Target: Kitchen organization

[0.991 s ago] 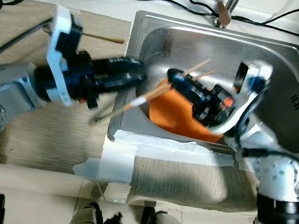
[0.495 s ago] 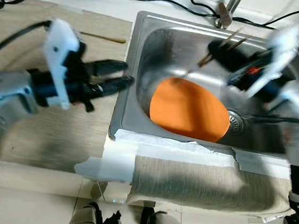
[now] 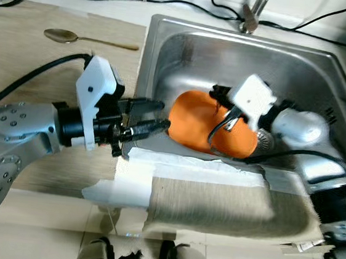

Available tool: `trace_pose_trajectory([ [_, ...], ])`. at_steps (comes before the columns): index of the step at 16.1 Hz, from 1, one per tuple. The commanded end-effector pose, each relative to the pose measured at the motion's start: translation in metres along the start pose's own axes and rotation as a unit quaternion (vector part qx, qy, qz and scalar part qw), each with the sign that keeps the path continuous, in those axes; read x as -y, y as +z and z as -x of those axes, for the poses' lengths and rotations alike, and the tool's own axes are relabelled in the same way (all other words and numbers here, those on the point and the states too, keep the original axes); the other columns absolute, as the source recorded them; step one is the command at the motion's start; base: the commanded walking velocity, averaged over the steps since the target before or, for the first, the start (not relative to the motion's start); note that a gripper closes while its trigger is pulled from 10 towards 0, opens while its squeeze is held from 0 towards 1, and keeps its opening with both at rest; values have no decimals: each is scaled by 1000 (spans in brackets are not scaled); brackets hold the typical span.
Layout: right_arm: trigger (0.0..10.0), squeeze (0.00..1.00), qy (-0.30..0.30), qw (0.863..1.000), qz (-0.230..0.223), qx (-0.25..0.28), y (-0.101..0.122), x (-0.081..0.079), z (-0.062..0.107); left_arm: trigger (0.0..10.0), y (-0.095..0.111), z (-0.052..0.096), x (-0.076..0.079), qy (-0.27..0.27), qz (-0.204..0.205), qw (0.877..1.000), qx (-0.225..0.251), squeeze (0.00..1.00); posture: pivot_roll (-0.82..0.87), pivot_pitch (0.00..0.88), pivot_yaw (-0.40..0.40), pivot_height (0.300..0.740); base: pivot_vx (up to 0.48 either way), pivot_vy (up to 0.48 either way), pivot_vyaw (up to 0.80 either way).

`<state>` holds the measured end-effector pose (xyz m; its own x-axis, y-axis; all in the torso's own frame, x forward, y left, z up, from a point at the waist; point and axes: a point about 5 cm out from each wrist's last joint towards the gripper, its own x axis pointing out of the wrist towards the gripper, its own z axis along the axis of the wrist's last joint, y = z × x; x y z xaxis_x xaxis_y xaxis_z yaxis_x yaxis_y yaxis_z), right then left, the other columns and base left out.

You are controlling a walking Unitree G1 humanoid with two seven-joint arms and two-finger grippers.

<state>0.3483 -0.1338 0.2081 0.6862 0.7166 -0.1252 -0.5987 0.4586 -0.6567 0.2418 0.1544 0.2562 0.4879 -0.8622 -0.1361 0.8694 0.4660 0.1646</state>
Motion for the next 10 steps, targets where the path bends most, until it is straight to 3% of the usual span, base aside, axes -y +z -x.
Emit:
trace_pose_trajectory([
  [1,10000,1000,15,999,-2,-34,-15,-8,0,10000,0,1,3,0,-12,1000,-6,0,-113,185,-131,740,0,0,0],
  [3,10000,1000,13,999,9,-34,-16,-6,1,10000,0,5,-2,20,-14,1000,-7,0,-113,187,-129,740,0,0,0],
  [6,10000,1000,29,999,35,-21,-11,0,9,10000,-4,11,-18,80,-51,995,-24,0,-123,188,-119,740,0,0,0],
  [10,10000,1000,36,999,38,-2,-6,0,15,10000,-11,14,-33,145,-44,988,-22,0,-132,192,-112,740,0,0,0],
])
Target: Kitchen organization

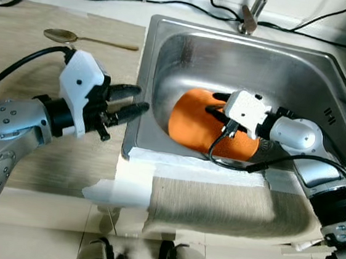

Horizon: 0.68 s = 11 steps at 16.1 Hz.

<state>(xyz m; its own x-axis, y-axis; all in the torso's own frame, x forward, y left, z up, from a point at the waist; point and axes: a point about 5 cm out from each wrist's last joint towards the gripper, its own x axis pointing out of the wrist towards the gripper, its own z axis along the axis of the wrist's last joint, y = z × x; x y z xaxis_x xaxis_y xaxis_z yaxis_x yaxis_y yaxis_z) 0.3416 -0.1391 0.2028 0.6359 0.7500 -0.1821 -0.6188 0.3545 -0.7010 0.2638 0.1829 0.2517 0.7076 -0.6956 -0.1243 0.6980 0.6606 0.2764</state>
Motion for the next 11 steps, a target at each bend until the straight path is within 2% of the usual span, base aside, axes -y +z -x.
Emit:
trace_pose_trajectory([
  [1,10000,1000,-6,1000,-5,1,-1,6,10,10000,-1,1,-6,28,-6,1000,1,0,-132,196,-112,740,0,0,0],
  [3,10000,1000,-26,999,-25,25,6,14,20,10000,-8,7,-23,107,-6,994,4,0,-136,197,-110,740,0,0,0],
  [4,10000,902,-45,996,-55,53,12,19,26,10000,-14,11,-28,137,-8,990,-14,0,-136,200,-110,740,0,0,0],
  [5,10000,902,-51,995,-64,63,14,20,28,10000,-17,13,-29,142,-4,989,-26,0,-136,200,-110,740,0,0,0],
  [6,10000,0,-85,987,-98,94,18,27,35,10000,-26,19,-29,143,-21,987,-67,0,-137,200,-111,740,0,0,0],
  [7,10000,0,-130,970,-161,127,19,34,45,10000,-30,28,-35,179,-31,981,-74,0,-139,201,-110,740,0,0,0],
  [8,10000,0,-155,962,-188,124,14,35,52,10000,-28,32,-41,211,-17,976,-52,0,-141,207,-108,740,0,0,0],
  [9,10000,0,-162,960,-195,123,12,34,55,10000,-27,34,-44,227,-17,973,-43,0,-142,209,-108,740,0,0,0],
  [10,10000,0,-170,952,-222,123,5,29,61,10000,-27,36,-47,245,-36,968,-32,0,-142,211,-108,740,0,0,0],
  [11,10000,0,-171,945,-249,124,0,22,65,10000,-26,37,-47,238,-51,970,-15,0,-144,212,-108,740,0,0,0],
])
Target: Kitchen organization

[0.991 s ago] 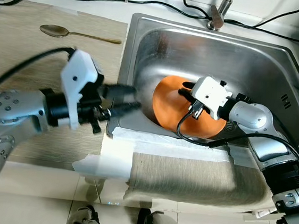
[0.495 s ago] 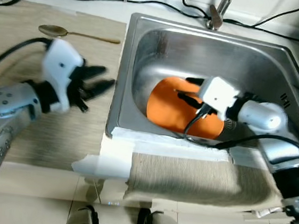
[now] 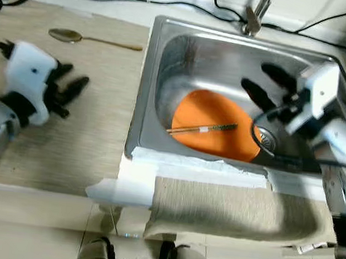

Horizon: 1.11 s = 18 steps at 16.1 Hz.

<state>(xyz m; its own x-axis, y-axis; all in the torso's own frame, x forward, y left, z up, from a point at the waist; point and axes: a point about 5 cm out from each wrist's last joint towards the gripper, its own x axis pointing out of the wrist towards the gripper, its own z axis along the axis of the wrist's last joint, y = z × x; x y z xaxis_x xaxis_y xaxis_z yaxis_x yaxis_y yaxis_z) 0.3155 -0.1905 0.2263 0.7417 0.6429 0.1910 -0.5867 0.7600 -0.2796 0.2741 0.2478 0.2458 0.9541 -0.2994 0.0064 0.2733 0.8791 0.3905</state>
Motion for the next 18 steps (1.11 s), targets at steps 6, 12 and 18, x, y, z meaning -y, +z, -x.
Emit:
trace_pose_trajectory([
  [6,10000,1000,56,989,-136,-6,-20,-26,28,10000,8,6,22,-129,51,988,70,0,-139,214,-102,740,0,0,0],
  [12,10000,1000,103,985,-141,-5,-12,-17,33,10000,10,4,10,-154,68,983,78,1000,-148,209,-93,740,0,0,0],
  [18,10000,1000,140,981,-134,15,-5,-22,10,10000,7,-1,5,-176,58,980,72,1000,-125,215,-106,740,0,0,0],
])
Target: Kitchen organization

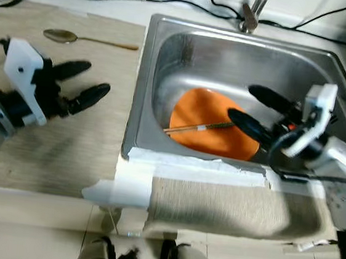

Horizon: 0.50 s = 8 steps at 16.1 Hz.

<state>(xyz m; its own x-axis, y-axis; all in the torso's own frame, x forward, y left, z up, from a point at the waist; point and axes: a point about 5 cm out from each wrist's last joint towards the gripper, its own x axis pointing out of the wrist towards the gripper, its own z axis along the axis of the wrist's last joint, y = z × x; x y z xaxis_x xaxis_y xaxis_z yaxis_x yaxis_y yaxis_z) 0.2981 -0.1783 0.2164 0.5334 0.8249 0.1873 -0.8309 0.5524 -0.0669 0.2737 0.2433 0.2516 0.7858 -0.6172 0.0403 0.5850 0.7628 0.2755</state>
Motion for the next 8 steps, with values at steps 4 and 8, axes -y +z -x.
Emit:
trace_pose_trajectory([
  [4,10000,1000,37,999,-13,-3,-11,-11,-13,10000,-15,-25,-22,-26,-37,998,-37,1000,-105,214,-114,740,0,0,0],
  [8,10000,1000,50,999,-19,-4,-13,-17,-16,10000,-13,-56,-46,-51,-58,996,-53,1000,-129,222,-110,740,0,0,0],
])
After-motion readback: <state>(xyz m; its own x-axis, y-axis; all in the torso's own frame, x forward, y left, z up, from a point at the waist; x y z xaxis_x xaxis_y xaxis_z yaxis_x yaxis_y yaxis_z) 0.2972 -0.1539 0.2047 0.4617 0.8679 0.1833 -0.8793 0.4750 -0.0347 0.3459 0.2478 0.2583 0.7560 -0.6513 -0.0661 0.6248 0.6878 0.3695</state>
